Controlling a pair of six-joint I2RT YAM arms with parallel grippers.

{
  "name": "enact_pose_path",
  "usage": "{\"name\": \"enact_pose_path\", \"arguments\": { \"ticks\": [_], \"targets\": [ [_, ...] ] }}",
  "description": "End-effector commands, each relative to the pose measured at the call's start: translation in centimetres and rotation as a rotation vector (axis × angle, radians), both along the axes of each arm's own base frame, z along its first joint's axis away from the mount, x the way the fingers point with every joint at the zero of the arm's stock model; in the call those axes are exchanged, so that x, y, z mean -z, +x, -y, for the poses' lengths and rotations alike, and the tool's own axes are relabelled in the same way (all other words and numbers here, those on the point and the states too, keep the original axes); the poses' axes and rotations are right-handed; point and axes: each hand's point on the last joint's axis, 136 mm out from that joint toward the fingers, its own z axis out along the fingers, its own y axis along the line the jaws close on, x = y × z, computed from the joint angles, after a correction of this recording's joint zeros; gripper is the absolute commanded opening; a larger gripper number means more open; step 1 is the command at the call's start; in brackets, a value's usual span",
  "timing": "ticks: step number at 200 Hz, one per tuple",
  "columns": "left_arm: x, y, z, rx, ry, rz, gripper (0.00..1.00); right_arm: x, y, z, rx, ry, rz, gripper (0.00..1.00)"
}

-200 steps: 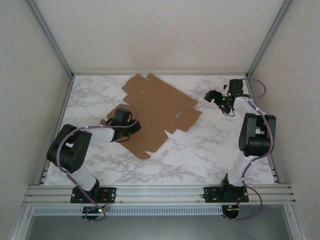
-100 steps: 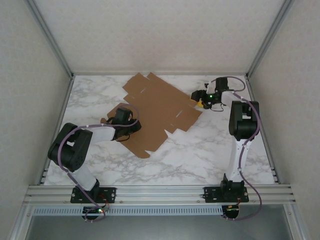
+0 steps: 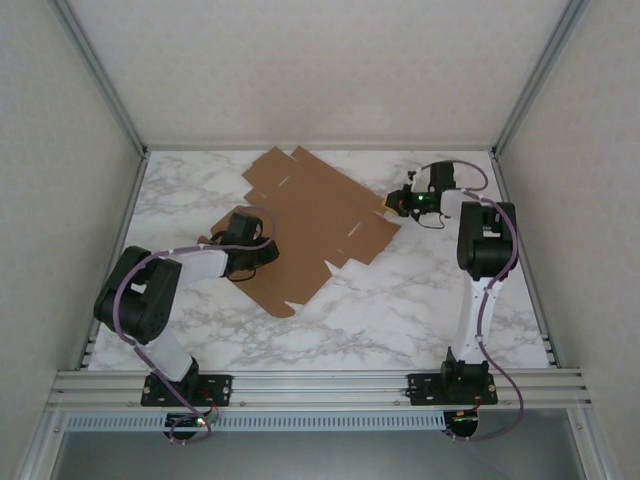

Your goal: Fold the paper box

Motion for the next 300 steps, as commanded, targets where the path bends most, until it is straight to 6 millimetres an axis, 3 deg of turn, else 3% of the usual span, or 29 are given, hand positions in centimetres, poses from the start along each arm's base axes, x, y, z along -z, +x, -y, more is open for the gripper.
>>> {"name": "enact_pose_path", "arguments": {
  "ticks": [1,23,43,64,82,112,126,148,172,191,219,260,300],
  "targets": [
    [0.9,-2.5,-2.9,-0.024,0.089,-0.141,0.38,-2.1,0.3,0.6,0.039,-0.002,0.086,0.02],
    [-3.0,0.1,-1.6,0.000,0.046,-0.073,0.43,-3.4,-0.7,1.1,0.103,-0.007,0.151,0.01],
    [-6.3,3.0,0.4,0.028,-0.024,-0.039,0.59,-4.9,-2.1,1.1,0.135,0.000,0.224,0.01],
    [-9.0,6.8,2.4,0.033,-0.011,-0.005,0.65,-7.2,-3.9,0.6,0.137,0.015,0.346,0.03],
    [-9.6,9.5,4.4,0.009,0.047,-0.044,0.68,-8.4,-5.6,0.3,0.135,-0.011,0.421,0.03],
    [-11.6,12.9,10.5,0.048,0.054,-0.067,0.76,-9.2,-8.0,-1.0,0.090,-0.096,0.503,0.03],
    [-12.1,14.2,13.0,0.054,-0.002,-0.048,0.99,-9.5,-8.5,-1.7,0.068,-0.127,0.529,0.03],
    [-11.7,15.5,15.1,0.034,-0.087,-0.064,1.00,-9.8,-8.9,-2.5,0.040,-0.155,0.545,0.03],
    [-12.6,16.3,17.7,0.040,-0.104,-0.035,1.00,-9.7,-9.4,-3.3,0.010,-0.192,0.560,0.03],
    [-11.4,16.0,17.8,0.015,-0.080,-0.067,0.99,-10.0,-9.6,-3.5,0.002,-0.234,0.584,0.02],
    [-9.6,15.7,15.6,-0.038,0.014,-0.110,1.00,-10.4,-10.0,-3.8,-0.010,-0.289,0.620,0.02],
    [-9.5,16.4,14.0,-0.064,0.027,-0.110,0.98,-10.6,-10.8,-5.2,-0.057,-0.376,0.670,0.03],
    [-9.4,16.7,14.4,-0.044,0.012,-0.098,0.93,-11.2,-11.3,-5.5,-0.065,-0.407,0.701,0.03]
  ]
}}
